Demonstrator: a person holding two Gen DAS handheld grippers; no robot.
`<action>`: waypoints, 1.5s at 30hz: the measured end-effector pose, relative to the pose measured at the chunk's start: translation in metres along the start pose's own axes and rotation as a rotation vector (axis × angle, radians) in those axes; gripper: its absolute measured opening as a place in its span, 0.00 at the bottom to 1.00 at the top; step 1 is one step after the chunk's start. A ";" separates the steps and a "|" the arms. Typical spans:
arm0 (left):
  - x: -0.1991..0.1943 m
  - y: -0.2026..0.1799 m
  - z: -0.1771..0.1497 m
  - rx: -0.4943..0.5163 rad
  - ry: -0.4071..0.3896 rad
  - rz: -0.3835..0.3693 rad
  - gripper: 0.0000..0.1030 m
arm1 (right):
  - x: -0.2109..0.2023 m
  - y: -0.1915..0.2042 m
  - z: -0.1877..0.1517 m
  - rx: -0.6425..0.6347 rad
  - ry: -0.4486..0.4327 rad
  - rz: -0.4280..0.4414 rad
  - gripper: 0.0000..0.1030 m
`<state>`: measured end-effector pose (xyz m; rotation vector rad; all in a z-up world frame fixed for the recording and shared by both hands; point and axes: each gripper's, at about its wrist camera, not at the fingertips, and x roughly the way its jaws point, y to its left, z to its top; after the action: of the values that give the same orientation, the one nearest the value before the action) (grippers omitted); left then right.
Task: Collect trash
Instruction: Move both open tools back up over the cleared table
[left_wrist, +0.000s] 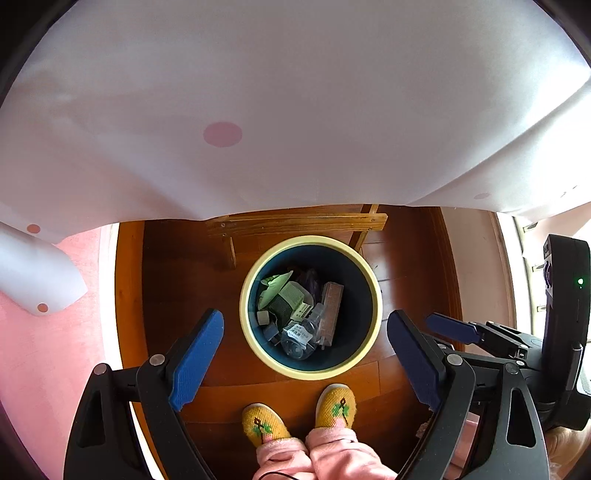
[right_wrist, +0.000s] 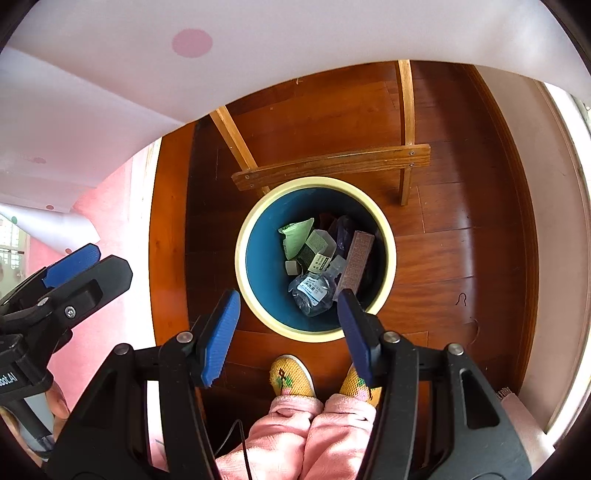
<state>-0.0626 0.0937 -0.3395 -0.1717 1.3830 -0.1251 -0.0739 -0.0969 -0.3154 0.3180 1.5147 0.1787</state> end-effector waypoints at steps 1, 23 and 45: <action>-0.006 -0.001 0.001 -0.001 -0.003 0.003 0.89 | -0.003 0.000 0.000 0.001 0.001 -0.001 0.50; -0.197 -0.040 0.043 0.015 -0.079 0.003 0.89 | -0.178 0.058 0.005 -0.008 -0.045 -0.108 0.51; -0.396 -0.105 0.080 0.044 -0.319 0.158 0.89 | -0.408 0.120 0.042 -0.095 -0.359 -0.058 0.51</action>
<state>-0.0549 0.0698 0.0772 -0.0423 1.0697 0.0051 -0.0441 -0.1144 0.1108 0.2167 1.1553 0.1388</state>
